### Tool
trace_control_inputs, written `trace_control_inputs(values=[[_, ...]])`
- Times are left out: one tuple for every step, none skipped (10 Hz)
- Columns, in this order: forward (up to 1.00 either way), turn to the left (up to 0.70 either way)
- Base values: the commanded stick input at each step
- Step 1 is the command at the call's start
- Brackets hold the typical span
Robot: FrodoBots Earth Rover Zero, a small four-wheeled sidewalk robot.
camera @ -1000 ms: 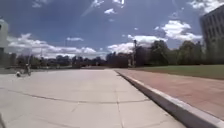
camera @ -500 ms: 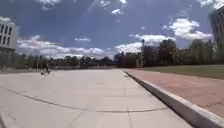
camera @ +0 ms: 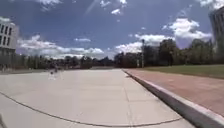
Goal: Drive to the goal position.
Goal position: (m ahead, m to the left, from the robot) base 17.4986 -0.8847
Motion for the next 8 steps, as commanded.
trace_control_inputs(values=[[0.70,0.00],[0.70,0.00],[0.70,0.00],[0.70,0.00],[0.70,0.00],[0.70,0.00],[0.70,0.00],[0.70,0.00]])
